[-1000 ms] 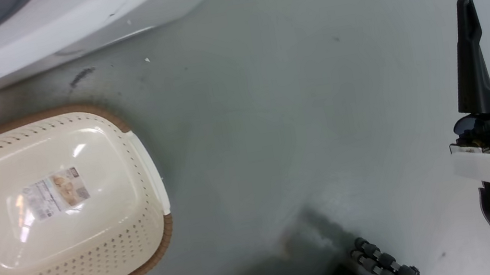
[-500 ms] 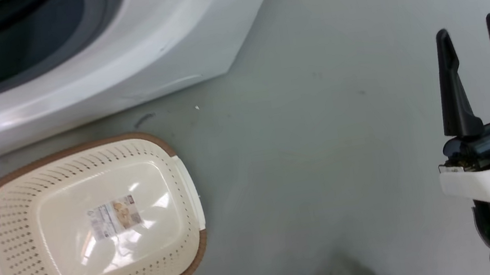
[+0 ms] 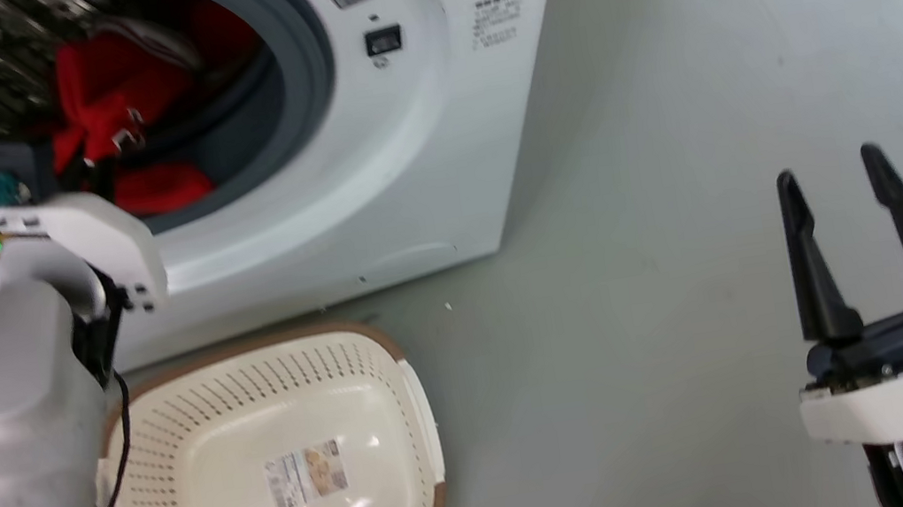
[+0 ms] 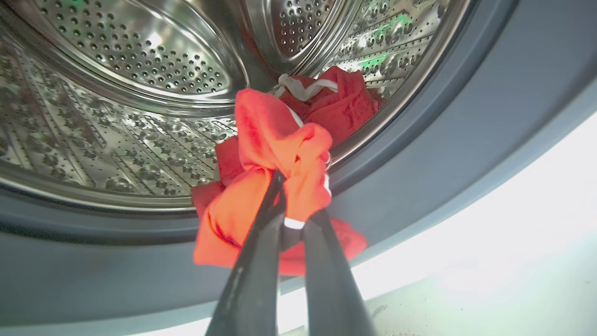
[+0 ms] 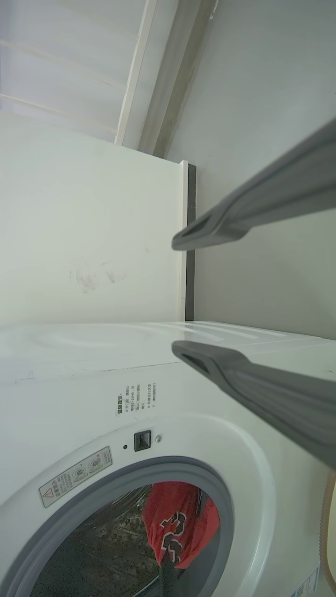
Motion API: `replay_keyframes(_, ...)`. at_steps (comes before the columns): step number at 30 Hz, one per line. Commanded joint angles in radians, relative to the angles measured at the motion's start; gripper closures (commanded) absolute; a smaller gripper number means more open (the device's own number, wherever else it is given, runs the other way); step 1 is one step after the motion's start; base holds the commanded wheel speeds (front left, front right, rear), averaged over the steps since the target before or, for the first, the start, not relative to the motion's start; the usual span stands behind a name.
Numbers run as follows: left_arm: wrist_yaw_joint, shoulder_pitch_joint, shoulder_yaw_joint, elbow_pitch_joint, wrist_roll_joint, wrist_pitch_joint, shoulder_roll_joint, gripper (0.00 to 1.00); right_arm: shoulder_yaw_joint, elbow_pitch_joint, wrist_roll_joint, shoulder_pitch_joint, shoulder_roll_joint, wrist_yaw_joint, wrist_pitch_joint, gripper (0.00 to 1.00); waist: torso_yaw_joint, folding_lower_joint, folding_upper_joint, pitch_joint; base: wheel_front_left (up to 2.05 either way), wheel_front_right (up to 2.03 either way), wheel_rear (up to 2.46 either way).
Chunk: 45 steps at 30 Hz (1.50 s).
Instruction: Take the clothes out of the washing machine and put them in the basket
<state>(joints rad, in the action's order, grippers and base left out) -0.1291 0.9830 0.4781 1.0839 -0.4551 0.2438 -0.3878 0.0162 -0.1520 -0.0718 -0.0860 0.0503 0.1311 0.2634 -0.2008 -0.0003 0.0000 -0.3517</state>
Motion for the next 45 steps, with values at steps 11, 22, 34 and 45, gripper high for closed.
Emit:
replay_keyframes(11, 0.026, -0.286, -0.020, -0.197, -0.007, 0.023, 0.014, 1.00, 0.013, 0.027, 0.037, 0.119, 0.000, -0.001, 0.002, 0.00, 0.089, 0.0003, 0.0000, 0.227, 0.00, 0.00, 0.00)
replay_keyframes(22, 0.070, -0.596, -0.031, -0.455, 0.015, 0.022, 0.033, 1.00, 0.014, 0.038, 0.042, 0.181, 0.000, -0.001, 0.002, 0.00, 0.131, 0.0003, 0.0000, 0.307, 0.00, 0.00, 0.00)
replay_keyframes(34, 0.060, -0.733, 0.024, -0.454, -0.005, -0.005, 0.045, 1.00, 0.038, 0.029, 0.042, 0.155, 0.000, -0.001, 0.002, 0.00, 0.122, 0.0003, 0.0000, 0.276, 0.00, 0.00, 0.00)
replay_keyframes(45, 0.040, -0.677, 0.037, -0.258, -0.034, 0.002, 0.101, 1.00, 0.048, 0.009, 0.041, 0.073, 0.000, -0.001, 0.002, 0.00, 0.058, 0.0003, 0.0000, 0.118, 0.00, 0.00, 0.00)
